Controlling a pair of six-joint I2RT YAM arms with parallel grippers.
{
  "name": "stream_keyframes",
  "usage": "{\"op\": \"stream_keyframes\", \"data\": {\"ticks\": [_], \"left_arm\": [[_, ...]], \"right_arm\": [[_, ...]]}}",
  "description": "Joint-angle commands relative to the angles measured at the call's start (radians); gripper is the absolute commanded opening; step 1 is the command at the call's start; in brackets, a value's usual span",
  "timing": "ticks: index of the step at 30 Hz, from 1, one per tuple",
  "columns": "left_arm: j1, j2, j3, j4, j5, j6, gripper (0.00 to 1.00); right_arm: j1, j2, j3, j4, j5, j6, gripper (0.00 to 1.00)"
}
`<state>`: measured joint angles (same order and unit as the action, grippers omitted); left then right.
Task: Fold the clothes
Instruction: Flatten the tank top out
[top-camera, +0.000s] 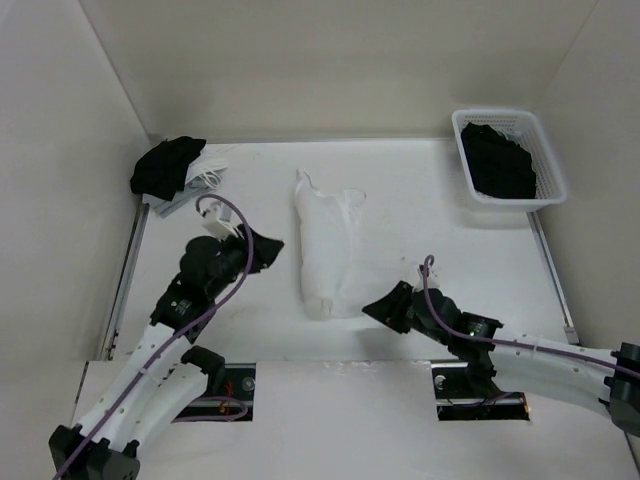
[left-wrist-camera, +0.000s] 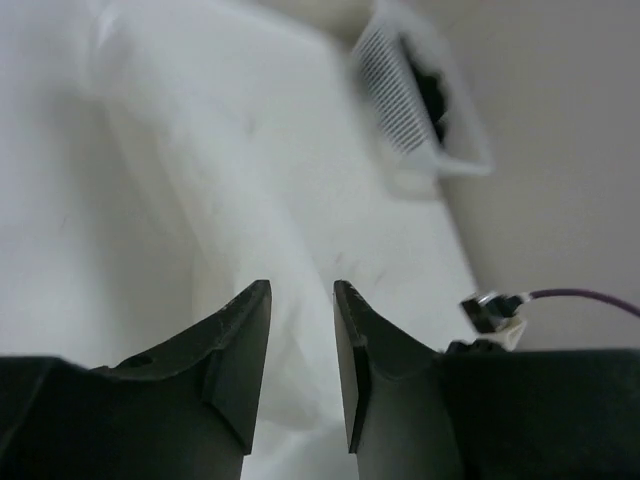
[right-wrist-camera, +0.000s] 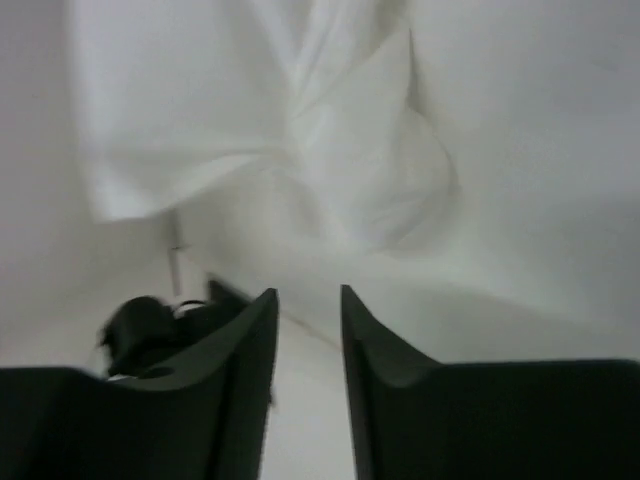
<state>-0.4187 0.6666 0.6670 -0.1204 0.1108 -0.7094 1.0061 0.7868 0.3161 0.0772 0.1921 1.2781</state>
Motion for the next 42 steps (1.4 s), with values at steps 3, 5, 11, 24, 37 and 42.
{"op": "stream_keyframes", "data": {"ticks": [3, 5, 11, 24, 37, 42], "left_arm": [[0.015, -0.022, -0.162, -0.134, 0.024, -0.025, 0.33], [-0.001, -0.027, -0.182, -0.134, 0.006, -0.036, 0.31], [-0.116, 0.053, -0.271, -0.085, -0.144, -0.055, 0.31], [-0.283, 0.426, -0.328, 0.246, -0.298, -0.016, 0.31], [-0.277, 0.472, -0.354, 0.266, -0.29, 0.004, 0.25], [-0.275, 0.476, -0.354, 0.263, -0.289, -0.007, 0.12]], "right_arm": [[-0.014, -0.006, -0.032, -0.031, 0.109, 0.06, 0.48], [-0.018, 0.047, 0.014, -0.079, 0.121, -0.005, 0.46], [0.034, 0.208, 0.139, -0.2, 0.207, -0.144, 0.14], [0.09, 0.365, 0.241, -0.231, 0.27, -0.234, 0.27], [0.002, 0.29, 0.144, -0.235, 0.228, -0.221, 0.42], [-0.016, 0.287, 0.132, -0.225, 0.21, -0.224, 0.43]]}}
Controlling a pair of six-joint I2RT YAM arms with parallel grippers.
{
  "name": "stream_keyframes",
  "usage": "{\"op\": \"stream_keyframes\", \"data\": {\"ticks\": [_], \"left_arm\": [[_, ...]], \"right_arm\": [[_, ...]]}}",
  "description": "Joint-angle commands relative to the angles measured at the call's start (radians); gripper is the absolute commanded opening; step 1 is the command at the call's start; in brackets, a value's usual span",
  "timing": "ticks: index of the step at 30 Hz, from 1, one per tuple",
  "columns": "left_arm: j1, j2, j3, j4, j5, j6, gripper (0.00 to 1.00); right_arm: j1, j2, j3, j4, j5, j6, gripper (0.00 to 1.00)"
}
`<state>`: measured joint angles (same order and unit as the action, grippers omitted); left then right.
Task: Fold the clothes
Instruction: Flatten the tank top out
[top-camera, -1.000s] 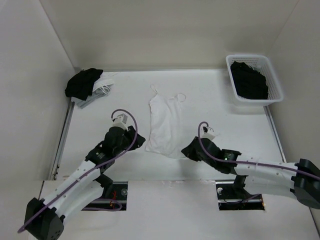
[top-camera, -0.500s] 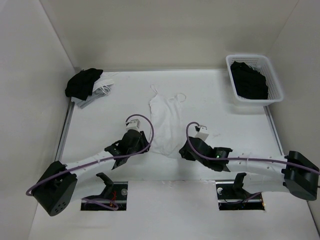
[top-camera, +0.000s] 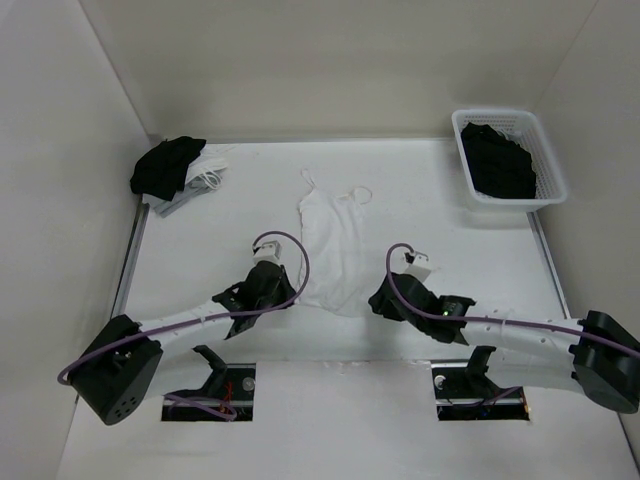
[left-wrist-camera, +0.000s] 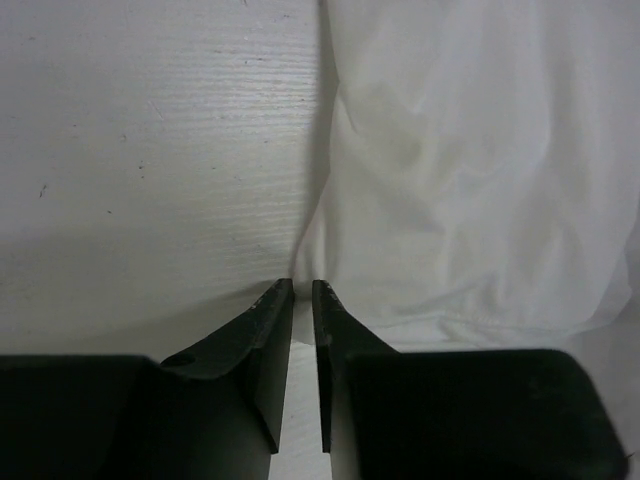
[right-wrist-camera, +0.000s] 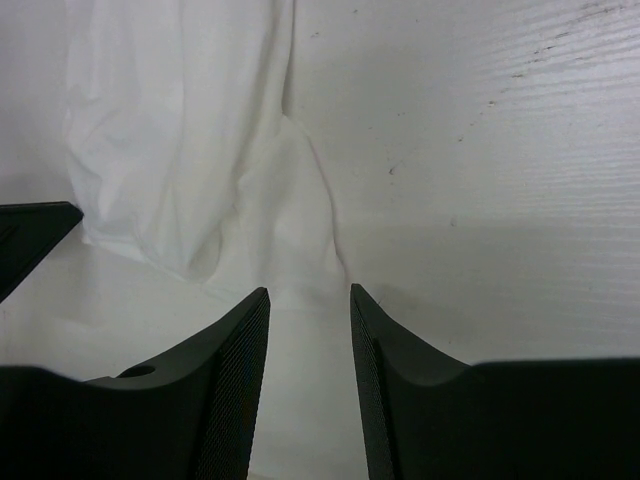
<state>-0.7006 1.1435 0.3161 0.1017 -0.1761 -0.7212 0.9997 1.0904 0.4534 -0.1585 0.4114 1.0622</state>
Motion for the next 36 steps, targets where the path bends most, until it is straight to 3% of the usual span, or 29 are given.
{"op": "stream_keyframes", "data": {"ticks": [1, 6, 11, 19, 22, 26, 30, 36], "left_arm": [[0.006, -0.001, 0.0, 0.035, 0.001, 0.005, 0.09], [0.023, -0.102, -0.009, 0.006, 0.02, -0.02, 0.02], [0.071, -0.359, 0.005, -0.101, 0.059, -0.067, 0.0], [0.134, -0.482, -0.011, -0.209, 0.095, -0.099, 0.0], [0.154, -0.539, 0.009, -0.215, 0.101, -0.118, 0.0], [0.195, -0.599, 0.067, -0.252, 0.095, -0.107, 0.0], [0.269, -0.634, 0.168, -0.286, 0.086, -0.057, 0.0], [0.352, -0.601, 0.382, -0.254, 0.102, -0.017, 0.0]], "right_arm": [[-0.014, -0.021, -0.008, 0.011, -0.011, -0.008, 0.43], [-0.026, -0.03, -0.021, 0.005, -0.032, -0.008, 0.46], [-0.04, 0.008, -0.027, 0.042, -0.111, -0.013, 0.5], [-0.048, 0.137, -0.001, 0.128, -0.149, -0.013, 0.46], [-0.048, 0.193, 0.005, 0.169, -0.163, 0.001, 0.36], [-0.042, 0.178, 0.007, 0.217, -0.087, 0.006, 0.09], [-0.055, 0.027, 0.091, 0.093, 0.013, -0.102, 0.05], [-0.17, -0.223, 0.344, -0.1, -0.019, -0.321, 0.04]]}}
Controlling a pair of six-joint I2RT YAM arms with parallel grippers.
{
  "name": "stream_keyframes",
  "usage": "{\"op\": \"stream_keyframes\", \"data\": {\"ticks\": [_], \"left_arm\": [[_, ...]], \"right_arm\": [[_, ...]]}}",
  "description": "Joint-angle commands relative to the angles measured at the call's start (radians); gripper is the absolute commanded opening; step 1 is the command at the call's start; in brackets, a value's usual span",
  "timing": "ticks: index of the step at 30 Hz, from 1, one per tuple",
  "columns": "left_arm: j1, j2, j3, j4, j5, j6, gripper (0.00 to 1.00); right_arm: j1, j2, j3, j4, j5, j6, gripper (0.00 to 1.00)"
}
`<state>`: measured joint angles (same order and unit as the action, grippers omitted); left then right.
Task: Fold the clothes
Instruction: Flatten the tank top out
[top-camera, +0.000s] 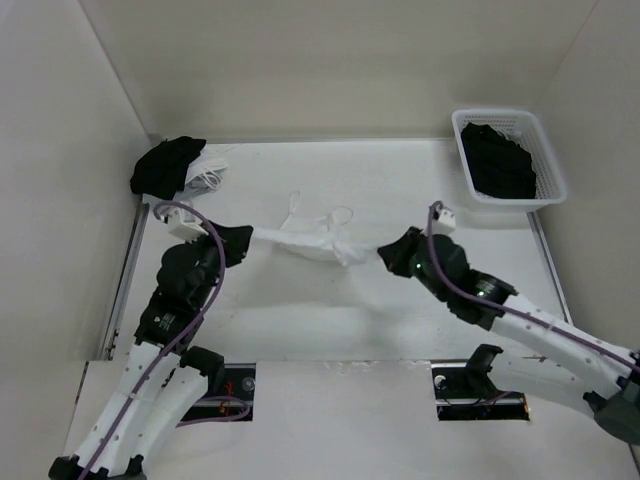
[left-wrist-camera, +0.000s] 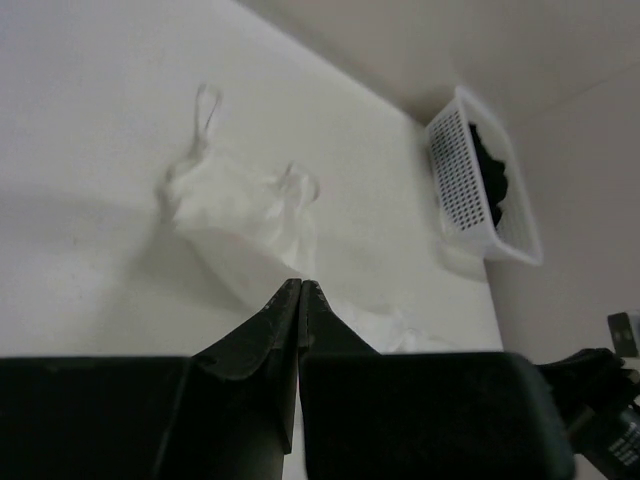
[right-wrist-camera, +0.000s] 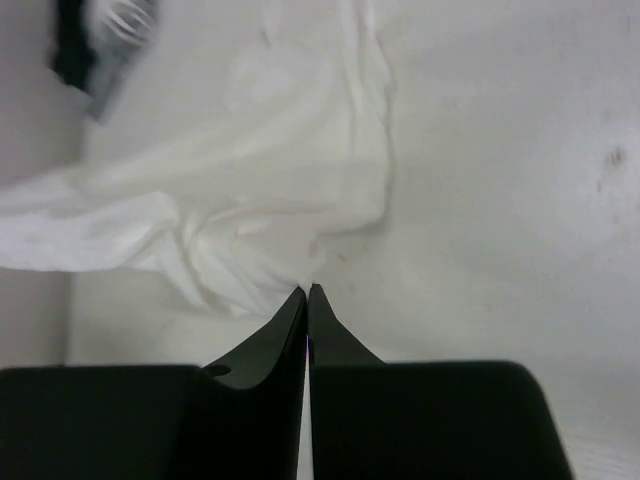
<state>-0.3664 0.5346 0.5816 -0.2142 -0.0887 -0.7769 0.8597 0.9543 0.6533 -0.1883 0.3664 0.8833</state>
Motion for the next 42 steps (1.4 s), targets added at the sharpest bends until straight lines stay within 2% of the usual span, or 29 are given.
{"op": "stream_keyframes", "data": {"ticks": [1, 3, 5, 10, 11, 13, 14, 15, 17, 20, 22, 24, 26, 28, 31, 38, 42], "left_arm": [[0.016, 0.016, 0.138, 0.067, 0.015, 0.033, 0.0], [0.004, 0.012, 0.162, 0.087, 0.012, 0.016, 0.0], [-0.013, -0.021, 0.144, 0.082, 0.009, -0.002, 0.0], [0.004, -0.188, -0.036, -0.106, -0.014, -0.025, 0.0], [0.008, -0.223, -0.089, -0.146, -0.011, -0.044, 0.0], [0.011, -0.275, -0.184, -0.198, -0.002, -0.074, 0.0], [0.011, -0.292, -0.224, -0.208, 0.003, -0.088, 0.0], [0.005, -0.301, -0.248, -0.208, 0.009, -0.113, 0.0], [-0.01, -0.297, -0.262, -0.179, 0.015, -0.131, 0.0], [-0.025, -0.259, -0.241, -0.143, 0.007, -0.124, 0.0], [-0.032, -0.237, -0.227, -0.122, 0.006, -0.108, 0.0], [-0.033, -0.226, -0.223, -0.106, 0.006, -0.102, 0.0], [-0.033, -0.225, -0.221, -0.099, 0.006, -0.096, 0.0], [-0.027, -0.223, -0.22, -0.103, 0.009, -0.088, 0.0], [-0.019, -0.225, -0.223, -0.103, 0.018, -0.081, 0.0], [-0.022, -0.216, -0.241, -0.082, 0.03, -0.078, 0.0], [-0.027, -0.219, -0.249, -0.08, 0.035, -0.081, 0.0]], "right_arm": [[-0.044, -0.101, 0.201, -0.098, 0.02, -0.168, 0.04], [-0.049, -0.114, 0.284, -0.154, 0.003, -0.191, 0.05], [-0.012, -0.123, 0.287, -0.203, -0.009, -0.169, 0.07], [0.169, -0.135, -0.01, -0.204, -0.089, 0.093, 0.14], [0.181, -0.152, -0.067, -0.209, -0.083, 0.15, 0.21], [0.187, -0.204, -0.138, -0.22, -0.052, 0.224, 0.42], [0.189, -0.225, -0.15, -0.22, -0.032, 0.242, 0.49], [0.189, -0.233, -0.153, -0.209, -0.017, 0.252, 0.52], [0.201, -0.188, -0.13, -0.177, -0.02, 0.235, 0.51], [0.264, -0.027, -0.052, -0.146, -0.052, 0.157, 0.37], [0.31, 0.065, -0.008, -0.135, -0.047, 0.125, 0.24], [0.328, 0.13, 0.011, -0.111, -0.018, 0.097, 0.17], [0.313, 0.185, 0.022, -0.082, -0.009, 0.063, 0.2], [0.26, 0.228, 0.035, -0.053, -0.007, 0.028, 0.31], [0.221, 0.303, 0.074, -0.019, -0.032, -0.016, 0.33], [0.218, 0.46, 0.129, 0.047, -0.095, -0.029, 0.43], [0.204, 0.511, 0.147, 0.058, -0.087, -0.024, 0.43]]}}
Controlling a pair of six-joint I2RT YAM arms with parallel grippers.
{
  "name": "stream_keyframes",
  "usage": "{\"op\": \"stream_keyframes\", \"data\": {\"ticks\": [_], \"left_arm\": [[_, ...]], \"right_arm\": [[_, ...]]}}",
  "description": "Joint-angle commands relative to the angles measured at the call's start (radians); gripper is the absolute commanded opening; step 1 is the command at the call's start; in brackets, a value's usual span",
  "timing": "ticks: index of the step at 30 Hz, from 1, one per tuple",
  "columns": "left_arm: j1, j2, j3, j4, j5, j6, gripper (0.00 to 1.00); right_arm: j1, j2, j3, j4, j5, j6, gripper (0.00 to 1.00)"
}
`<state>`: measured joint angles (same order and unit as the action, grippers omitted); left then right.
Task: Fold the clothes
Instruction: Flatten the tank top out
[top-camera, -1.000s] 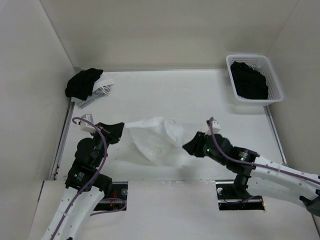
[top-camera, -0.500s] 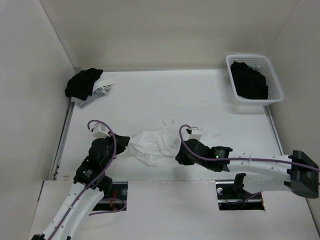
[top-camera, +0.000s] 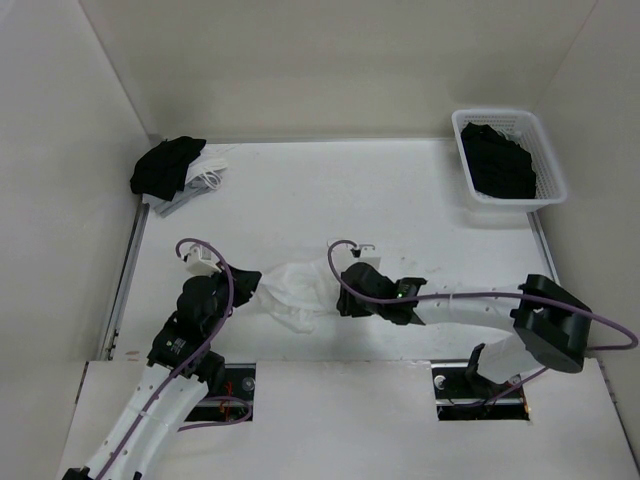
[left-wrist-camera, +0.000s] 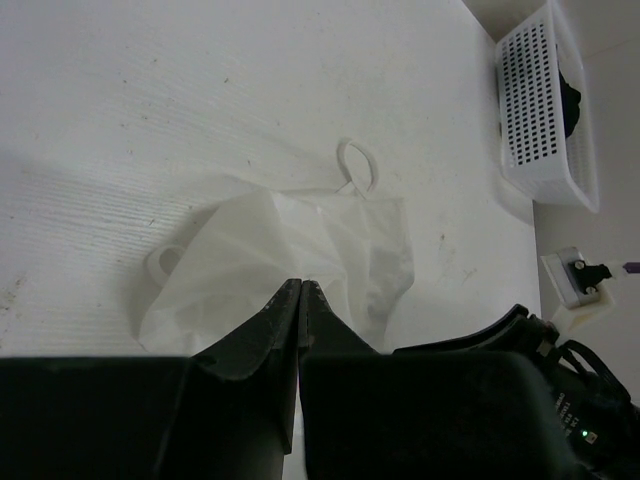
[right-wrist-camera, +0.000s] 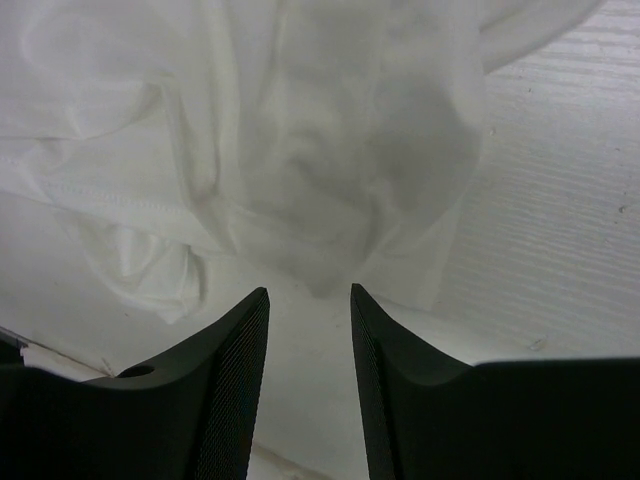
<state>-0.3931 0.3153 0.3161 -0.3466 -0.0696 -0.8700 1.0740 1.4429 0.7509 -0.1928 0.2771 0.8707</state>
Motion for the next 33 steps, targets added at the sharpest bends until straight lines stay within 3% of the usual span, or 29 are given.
{"op": "stream_keyframes", "data": {"ticks": [1, 4, 6, 10, 12, 15, 20, 23, 27, 30, 33], "left_arm": [[0.0, -0.001, 0.017, 0.051, 0.016, 0.012, 0.0], [0.0, -0.007, 0.017, 0.044, 0.016, 0.014, 0.0], [0.004, -0.008, 0.017, 0.043, 0.016, 0.016, 0.0], [0.007, -0.005, 0.014, 0.049, 0.024, 0.016, 0.0], [0.007, -0.004, 0.017, 0.051, 0.025, 0.016, 0.0], [0.009, -0.004, 0.021, 0.051, 0.025, 0.017, 0.0], [0.01, -0.002, 0.029, 0.052, 0.025, 0.017, 0.0], [0.017, 0.01, 0.06, 0.057, 0.021, 0.028, 0.0], [0.041, 0.044, 0.165, 0.101, 0.019, 0.057, 0.0], [0.069, 0.076, 0.286, 0.133, 0.022, 0.075, 0.0], [0.084, 0.097, 0.411, 0.159, 0.025, 0.078, 0.0]], "right_arm": [[-0.012, 0.031, 0.054, 0.059, 0.005, -0.013, 0.42], [-0.019, 0.057, 0.064, 0.049, 0.013, -0.01, 0.4], [-0.019, 0.068, 0.065, 0.05, 0.002, -0.006, 0.31], [-0.026, 0.085, 0.062, 0.038, 0.005, 0.002, 0.27], [-0.033, 0.086, 0.056, 0.035, 0.007, 0.004, 0.27], [-0.044, 0.094, 0.054, 0.026, 0.005, 0.005, 0.36], [-0.046, 0.054, 0.045, 0.033, 0.011, 0.01, 0.09], [-0.046, -0.077, 0.027, 0.021, 0.069, 0.014, 0.05], [-0.061, -0.379, 0.018, -0.025, 0.131, -0.027, 0.04], [-0.102, -0.62, 0.077, -0.098, 0.135, -0.073, 0.04], [-0.124, -0.736, 0.187, -0.181, 0.14, -0.117, 0.04]]}}
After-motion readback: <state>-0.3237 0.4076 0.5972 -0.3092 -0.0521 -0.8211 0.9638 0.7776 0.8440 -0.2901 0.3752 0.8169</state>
